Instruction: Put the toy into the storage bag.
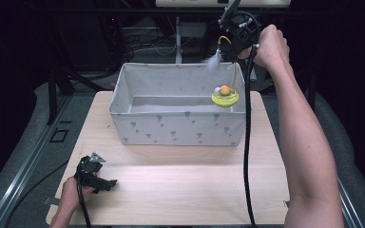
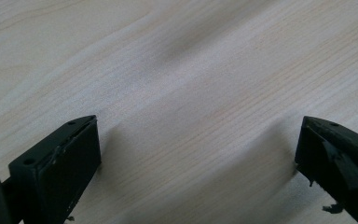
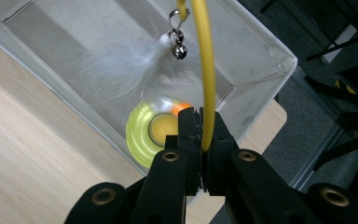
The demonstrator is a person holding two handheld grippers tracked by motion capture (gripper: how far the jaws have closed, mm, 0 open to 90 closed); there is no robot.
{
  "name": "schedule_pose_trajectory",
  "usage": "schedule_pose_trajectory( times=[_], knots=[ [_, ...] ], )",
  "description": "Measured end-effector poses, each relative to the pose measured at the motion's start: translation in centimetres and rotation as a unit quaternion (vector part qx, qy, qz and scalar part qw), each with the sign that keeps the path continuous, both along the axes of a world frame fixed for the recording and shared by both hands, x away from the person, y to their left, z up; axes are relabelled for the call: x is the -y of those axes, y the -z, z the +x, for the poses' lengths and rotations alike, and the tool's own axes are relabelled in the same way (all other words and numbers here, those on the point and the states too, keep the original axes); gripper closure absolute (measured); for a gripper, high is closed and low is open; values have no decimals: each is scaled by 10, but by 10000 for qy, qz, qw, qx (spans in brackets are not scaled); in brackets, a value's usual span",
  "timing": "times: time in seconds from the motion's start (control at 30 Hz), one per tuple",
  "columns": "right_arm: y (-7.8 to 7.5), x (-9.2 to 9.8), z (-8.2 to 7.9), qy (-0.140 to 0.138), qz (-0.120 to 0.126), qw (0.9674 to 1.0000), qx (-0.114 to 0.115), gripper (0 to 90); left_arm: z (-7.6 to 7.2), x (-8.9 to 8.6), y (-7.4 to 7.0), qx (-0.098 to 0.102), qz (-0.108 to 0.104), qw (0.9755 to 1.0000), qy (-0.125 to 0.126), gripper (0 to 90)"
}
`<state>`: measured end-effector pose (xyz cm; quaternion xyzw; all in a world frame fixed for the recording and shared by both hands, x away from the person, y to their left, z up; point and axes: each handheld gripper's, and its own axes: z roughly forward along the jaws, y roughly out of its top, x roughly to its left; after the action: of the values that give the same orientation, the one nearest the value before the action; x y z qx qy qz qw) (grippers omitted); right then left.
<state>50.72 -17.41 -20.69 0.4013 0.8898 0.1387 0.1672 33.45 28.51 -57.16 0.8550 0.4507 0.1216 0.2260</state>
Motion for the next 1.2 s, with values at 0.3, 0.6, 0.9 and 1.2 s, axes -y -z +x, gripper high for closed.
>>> schedule_pose_trajectory(
  times=[0.3,0.6,0.9,1.2],
  knots=[
    [19,-1,5,-21,63,10000,9,883,-1,0,0,19,-2,10000,-5,1],
    [36,2,9,-5,115,9999,-5,884,-1,0,0,13,2,10000,0,1],
    [53,6,12,-2,152,9998,-114,884,-1,0,-1,21,-9,10000,-8,1],
    [69,10,15,-6,181,9995,-241,883,-1,0,0,26,-3,10000,-21,1]
  ],
)
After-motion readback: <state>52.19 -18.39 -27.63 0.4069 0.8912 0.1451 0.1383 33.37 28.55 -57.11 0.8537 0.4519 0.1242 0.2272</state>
